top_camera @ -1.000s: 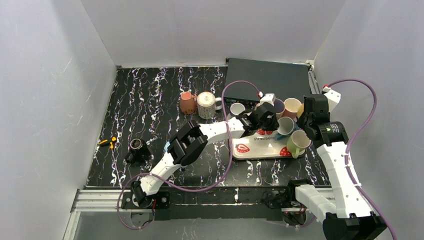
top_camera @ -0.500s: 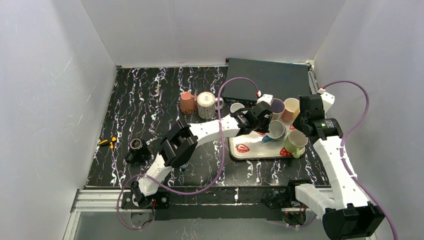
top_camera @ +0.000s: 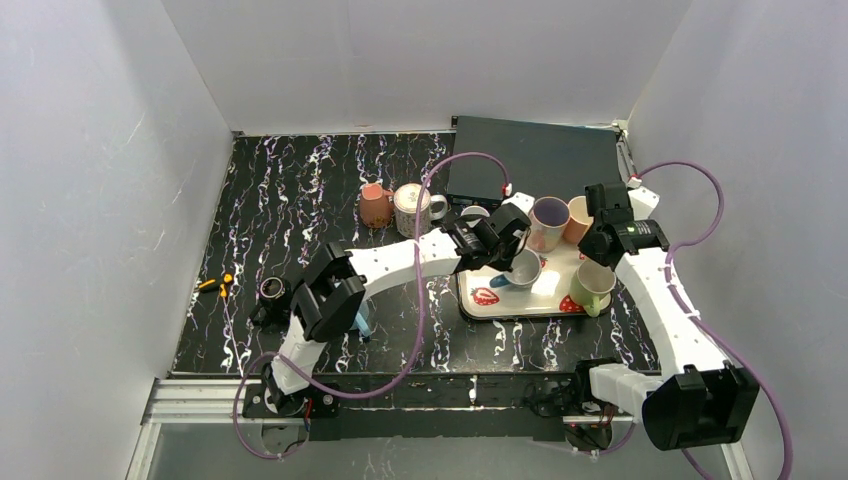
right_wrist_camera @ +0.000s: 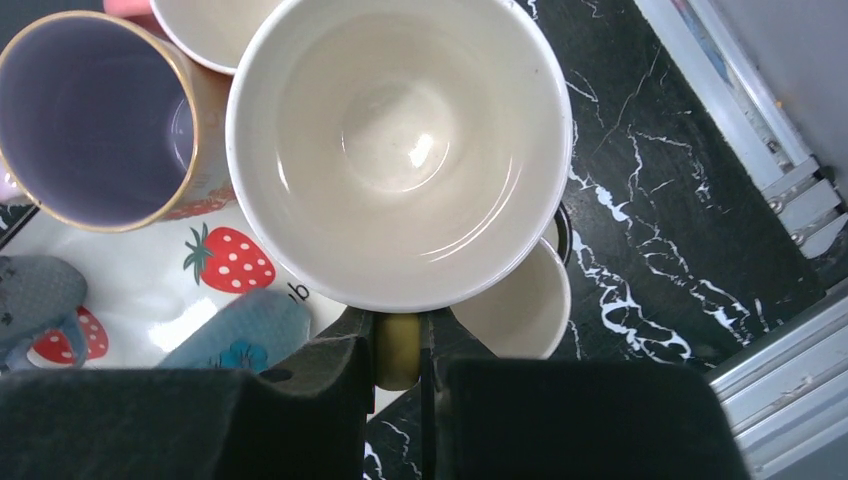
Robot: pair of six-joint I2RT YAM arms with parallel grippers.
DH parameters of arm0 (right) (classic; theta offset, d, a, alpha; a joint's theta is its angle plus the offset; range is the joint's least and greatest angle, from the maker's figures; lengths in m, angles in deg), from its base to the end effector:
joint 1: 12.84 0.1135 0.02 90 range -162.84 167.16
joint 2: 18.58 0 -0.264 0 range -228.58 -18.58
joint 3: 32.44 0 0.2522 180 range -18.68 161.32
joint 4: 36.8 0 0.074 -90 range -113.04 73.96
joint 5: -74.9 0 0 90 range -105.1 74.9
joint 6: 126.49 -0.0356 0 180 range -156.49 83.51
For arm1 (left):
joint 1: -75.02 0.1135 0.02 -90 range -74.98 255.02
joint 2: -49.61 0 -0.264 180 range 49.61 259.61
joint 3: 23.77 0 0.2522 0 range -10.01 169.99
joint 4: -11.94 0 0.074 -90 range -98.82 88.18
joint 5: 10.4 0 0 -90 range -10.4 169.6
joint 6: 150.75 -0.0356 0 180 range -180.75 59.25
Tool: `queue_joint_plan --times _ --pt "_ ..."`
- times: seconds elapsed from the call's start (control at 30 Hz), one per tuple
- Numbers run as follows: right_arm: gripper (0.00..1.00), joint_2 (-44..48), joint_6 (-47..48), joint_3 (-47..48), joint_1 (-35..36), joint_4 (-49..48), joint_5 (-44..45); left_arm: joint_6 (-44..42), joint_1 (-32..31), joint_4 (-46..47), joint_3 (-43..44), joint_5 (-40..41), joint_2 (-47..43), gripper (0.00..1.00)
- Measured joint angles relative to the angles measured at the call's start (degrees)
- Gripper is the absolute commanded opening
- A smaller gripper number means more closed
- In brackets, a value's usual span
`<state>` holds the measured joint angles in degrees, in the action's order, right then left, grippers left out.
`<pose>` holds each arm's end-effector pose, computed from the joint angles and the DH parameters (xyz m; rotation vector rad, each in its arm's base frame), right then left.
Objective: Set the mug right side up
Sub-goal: Place the cup on the tray.
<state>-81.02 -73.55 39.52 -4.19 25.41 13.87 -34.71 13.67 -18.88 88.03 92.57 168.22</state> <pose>0.2105 0.0146 0.3056 0.7738 2.2234 -0.2508 0.2385 -0.4200 0.2490 0.5674 2.2009 -0.5844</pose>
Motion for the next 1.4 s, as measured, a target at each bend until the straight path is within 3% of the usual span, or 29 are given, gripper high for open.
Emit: queue_joint_plan --times 0.63,1.03,1.4 --pt "0.01 -12.79 -16.83 3.39 -0.98 3.19 0.33 -16.0 0.0 -11.5 -1.14 -1.01 -8.37 0.0" --pt "0.01 -18.43 -20.11 6.91 -1.46 4.87 0.04 -17.94 0.09 -12.2 -1.14 -3.1 -8.37 0.0" --pt "0.01 -17.77 -21.46 9.05 -1.51 6.71 -0.7 -17.97 0.15 -12.15 -1.14 -3.82 -8.37 0.0"
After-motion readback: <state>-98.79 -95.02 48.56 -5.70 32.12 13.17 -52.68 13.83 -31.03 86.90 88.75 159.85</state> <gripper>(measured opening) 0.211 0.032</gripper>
